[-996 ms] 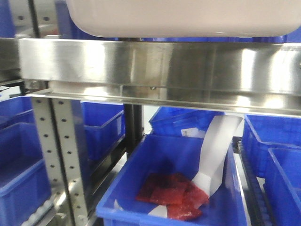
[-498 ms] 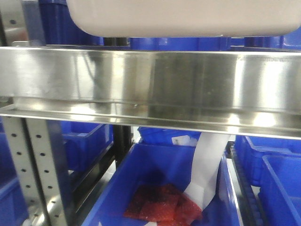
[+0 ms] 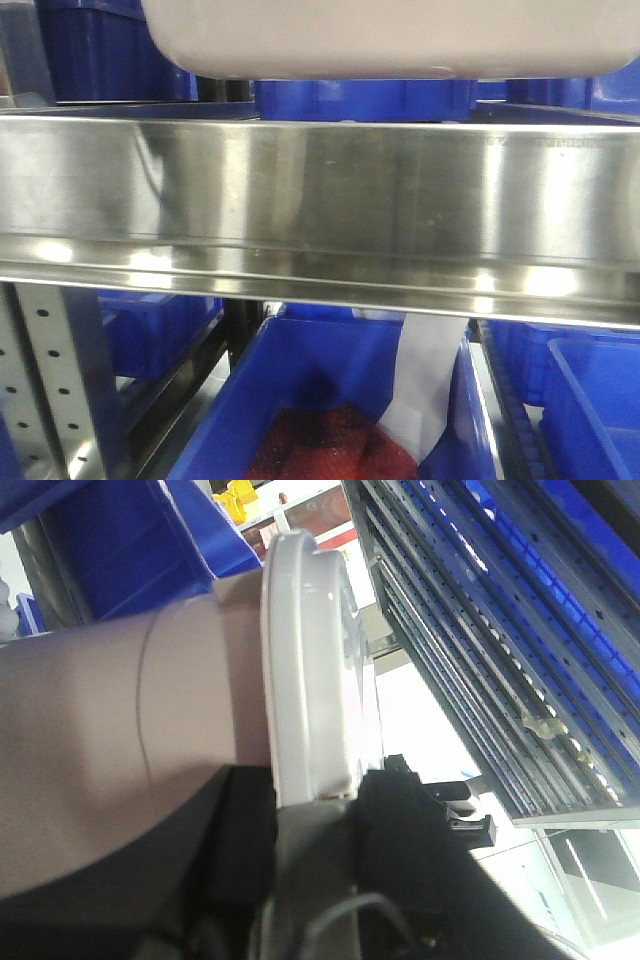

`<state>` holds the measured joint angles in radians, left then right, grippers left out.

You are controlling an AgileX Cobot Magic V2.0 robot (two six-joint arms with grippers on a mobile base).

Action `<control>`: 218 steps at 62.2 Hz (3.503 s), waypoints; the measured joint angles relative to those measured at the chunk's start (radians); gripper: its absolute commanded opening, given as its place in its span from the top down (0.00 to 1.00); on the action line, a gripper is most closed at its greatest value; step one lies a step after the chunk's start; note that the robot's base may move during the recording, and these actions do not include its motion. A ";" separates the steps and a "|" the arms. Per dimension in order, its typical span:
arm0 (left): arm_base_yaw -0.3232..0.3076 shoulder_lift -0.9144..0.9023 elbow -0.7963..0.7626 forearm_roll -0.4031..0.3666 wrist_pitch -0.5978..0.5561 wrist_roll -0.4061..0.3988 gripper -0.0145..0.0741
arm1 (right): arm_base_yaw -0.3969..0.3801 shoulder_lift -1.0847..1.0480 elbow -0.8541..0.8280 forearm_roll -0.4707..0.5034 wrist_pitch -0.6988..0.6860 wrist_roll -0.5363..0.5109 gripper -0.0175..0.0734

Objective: Grab white bin and place on right shelf
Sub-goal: 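Raise the held bin above the upper steel shelf edge, then lower the bin onto the upper shelf's roller track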

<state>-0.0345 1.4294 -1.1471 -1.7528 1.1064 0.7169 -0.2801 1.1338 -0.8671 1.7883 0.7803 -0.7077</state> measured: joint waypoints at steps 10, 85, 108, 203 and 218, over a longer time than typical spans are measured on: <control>0.000 0.000 0.000 0.000 0.000 0.000 0.98 | 0.000 0.000 0.000 0.000 0.000 0.000 0.73; -0.004 0.000 0.000 0.035 0.030 0.023 0.98 | 0.001 0.000 0.000 0.000 -0.002 0.002 0.73; -0.004 0.000 0.000 0.035 0.011 0.041 0.98 | 0.012 0.023 0.000 0.000 0.002 0.003 0.73; -0.017 0.075 -0.346 0.770 -0.013 0.103 0.35 | 0.093 0.149 -0.270 -0.736 -0.132 -0.304 0.11; -0.017 0.063 -0.472 0.824 0.122 0.006 0.77 | 0.093 0.007 -0.274 -0.749 -0.062 -0.276 0.36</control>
<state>-0.0510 1.4929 -1.6190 -0.9290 1.2280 0.7230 -0.1872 1.1411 -1.1408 1.0389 0.7187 -0.9833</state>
